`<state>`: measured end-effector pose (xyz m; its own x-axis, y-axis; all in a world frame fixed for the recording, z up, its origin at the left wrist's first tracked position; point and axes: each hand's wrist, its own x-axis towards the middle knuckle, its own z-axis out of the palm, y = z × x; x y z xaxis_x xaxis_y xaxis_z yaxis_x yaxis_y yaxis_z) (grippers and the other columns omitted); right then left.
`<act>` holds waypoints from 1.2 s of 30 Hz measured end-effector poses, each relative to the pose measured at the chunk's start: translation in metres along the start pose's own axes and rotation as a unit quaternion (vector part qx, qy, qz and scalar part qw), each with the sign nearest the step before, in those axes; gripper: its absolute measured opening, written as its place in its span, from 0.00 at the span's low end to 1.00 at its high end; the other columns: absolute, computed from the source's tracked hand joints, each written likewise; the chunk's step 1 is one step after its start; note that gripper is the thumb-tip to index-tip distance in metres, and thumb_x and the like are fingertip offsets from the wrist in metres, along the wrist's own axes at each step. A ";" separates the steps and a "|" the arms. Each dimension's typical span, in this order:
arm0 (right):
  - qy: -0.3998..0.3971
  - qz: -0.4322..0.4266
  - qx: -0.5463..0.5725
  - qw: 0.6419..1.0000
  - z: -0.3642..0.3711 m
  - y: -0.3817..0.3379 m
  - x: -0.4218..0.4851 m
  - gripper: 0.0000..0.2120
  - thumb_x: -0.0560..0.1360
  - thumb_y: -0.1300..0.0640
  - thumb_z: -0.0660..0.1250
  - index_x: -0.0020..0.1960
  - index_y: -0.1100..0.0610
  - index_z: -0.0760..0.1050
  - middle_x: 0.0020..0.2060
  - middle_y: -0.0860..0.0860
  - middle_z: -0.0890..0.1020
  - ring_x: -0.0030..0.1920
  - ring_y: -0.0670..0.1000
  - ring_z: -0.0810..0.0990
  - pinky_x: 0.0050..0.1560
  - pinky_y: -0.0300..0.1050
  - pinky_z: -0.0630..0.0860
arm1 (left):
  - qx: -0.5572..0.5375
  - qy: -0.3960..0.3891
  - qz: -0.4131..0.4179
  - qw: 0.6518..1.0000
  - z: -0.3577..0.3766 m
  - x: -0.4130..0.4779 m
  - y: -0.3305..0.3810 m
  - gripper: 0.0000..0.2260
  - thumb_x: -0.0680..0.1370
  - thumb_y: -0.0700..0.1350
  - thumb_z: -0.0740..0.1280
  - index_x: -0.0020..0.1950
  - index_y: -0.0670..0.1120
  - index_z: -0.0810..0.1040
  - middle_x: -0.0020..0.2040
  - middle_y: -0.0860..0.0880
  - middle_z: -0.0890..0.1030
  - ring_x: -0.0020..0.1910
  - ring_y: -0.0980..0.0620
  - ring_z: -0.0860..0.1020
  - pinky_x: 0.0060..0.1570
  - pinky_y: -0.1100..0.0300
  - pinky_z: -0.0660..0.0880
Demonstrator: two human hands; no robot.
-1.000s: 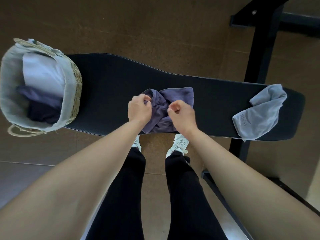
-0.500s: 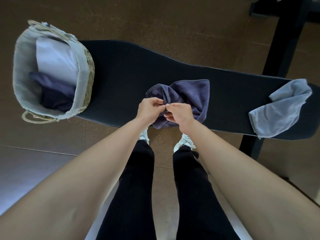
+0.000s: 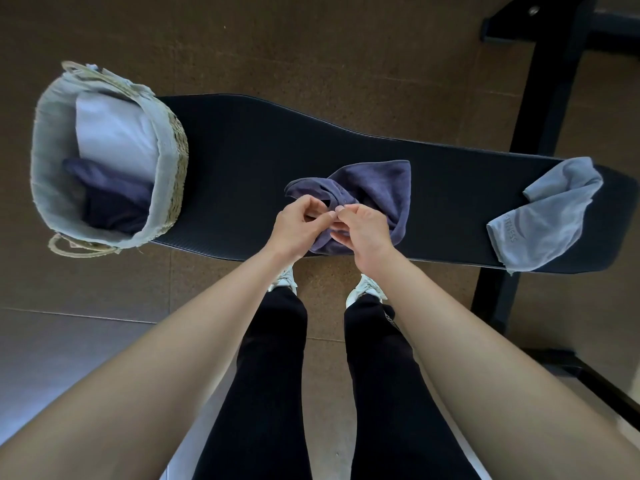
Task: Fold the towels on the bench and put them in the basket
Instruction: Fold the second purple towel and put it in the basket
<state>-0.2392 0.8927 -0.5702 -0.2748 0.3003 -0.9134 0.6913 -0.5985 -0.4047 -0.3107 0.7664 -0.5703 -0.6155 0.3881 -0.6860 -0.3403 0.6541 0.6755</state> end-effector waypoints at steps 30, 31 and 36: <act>-0.046 -0.040 0.226 0.972 -0.141 -0.175 -0.071 0.12 0.82 0.51 0.65 0.51 0.60 0.79 0.38 0.53 0.86 0.35 0.50 0.86 0.33 0.41 0.81 | -0.111 0.282 0.030 0.952 -0.138 0.016 0.115 0.04 0.84 0.45 0.64 0.58 0.47 0.74 0.51 0.50 0.81 0.49 0.54 0.79 0.47 0.63 0.79; -0.056 -0.063 0.221 0.972 -0.146 -0.185 -0.076 0.12 0.82 0.51 0.66 0.50 0.60 0.79 0.39 0.53 0.86 0.36 0.49 0.86 0.33 0.41 0.81 | -0.098 0.291 0.042 0.951 -0.147 0.016 0.122 0.04 0.84 0.45 0.64 0.57 0.47 0.75 0.52 0.49 0.80 0.50 0.53 0.79 0.51 0.60 0.79; -0.067 -0.121 0.148 0.979 -0.179 -0.190 -0.081 0.12 0.82 0.55 0.64 0.63 0.58 0.79 0.51 0.52 0.87 0.47 0.50 0.87 0.41 0.42 0.82 | -0.013 0.290 0.036 0.956 -0.182 0.010 0.118 0.05 0.83 0.46 0.64 0.58 0.49 0.73 0.54 0.47 0.79 0.52 0.50 0.78 0.59 0.51 0.78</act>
<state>-0.2291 1.1148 -0.4118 -0.5052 0.3714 -0.7790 0.3767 -0.7172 -0.5862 -0.4862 0.7290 -0.4485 -0.9262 0.0018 -0.3769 -0.2948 0.6197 0.7274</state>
